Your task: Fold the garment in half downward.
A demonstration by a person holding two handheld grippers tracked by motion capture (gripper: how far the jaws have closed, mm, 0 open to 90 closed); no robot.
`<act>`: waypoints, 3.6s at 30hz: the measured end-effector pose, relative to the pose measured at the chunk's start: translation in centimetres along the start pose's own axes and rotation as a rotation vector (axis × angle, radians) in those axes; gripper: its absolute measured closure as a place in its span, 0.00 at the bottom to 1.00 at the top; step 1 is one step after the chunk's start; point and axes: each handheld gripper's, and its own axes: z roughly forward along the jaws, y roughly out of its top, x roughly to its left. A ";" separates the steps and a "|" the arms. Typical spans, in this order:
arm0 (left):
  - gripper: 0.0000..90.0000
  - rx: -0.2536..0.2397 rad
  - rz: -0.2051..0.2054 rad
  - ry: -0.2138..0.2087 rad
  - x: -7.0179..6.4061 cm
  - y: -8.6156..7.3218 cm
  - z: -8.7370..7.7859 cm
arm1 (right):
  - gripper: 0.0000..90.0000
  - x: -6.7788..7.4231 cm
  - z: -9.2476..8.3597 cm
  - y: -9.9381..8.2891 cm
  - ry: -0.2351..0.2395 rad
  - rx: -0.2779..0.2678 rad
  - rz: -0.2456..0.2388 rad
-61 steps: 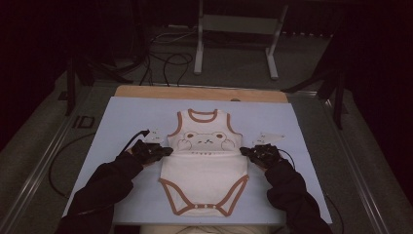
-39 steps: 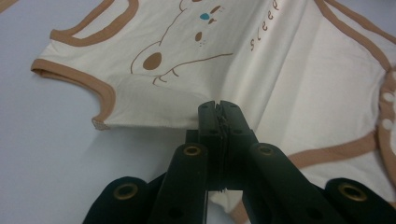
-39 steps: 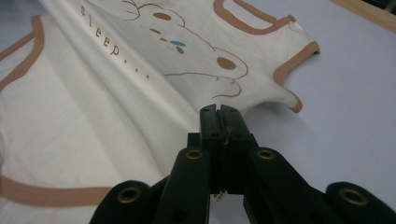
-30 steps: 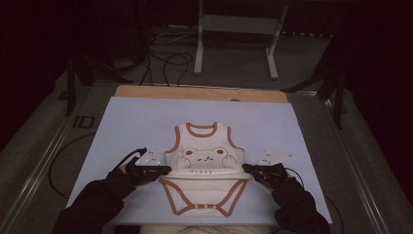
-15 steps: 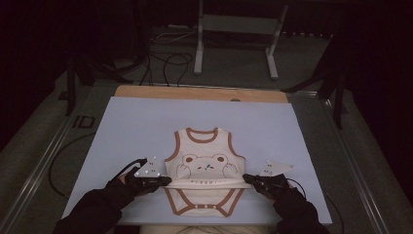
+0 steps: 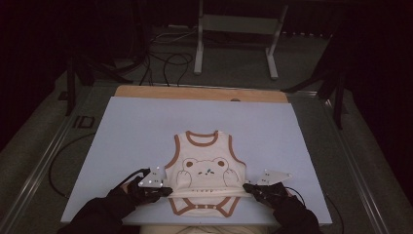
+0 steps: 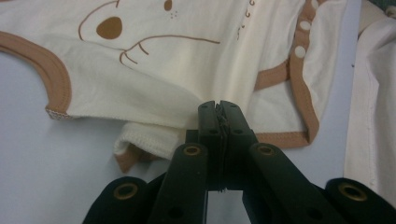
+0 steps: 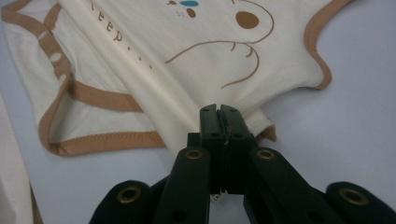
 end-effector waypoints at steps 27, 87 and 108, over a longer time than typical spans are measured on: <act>0.60 -0.081 -0.049 0.004 0.5 0.1 -1.1 | 0.55 -0.4 -0.4 0.2 0.029 -0.058 0.076; 0.01 -0.190 -0.115 0.066 10.0 6.1 -0.6 | 0.11 -8.0 4.1 10.8 0.012 -0.187 -0.018; 0.08 -0.148 -0.186 0.102 14.6 6.5 2.6 | 0.15 -11.9 8.7 12.0 0.056 -0.117 0.036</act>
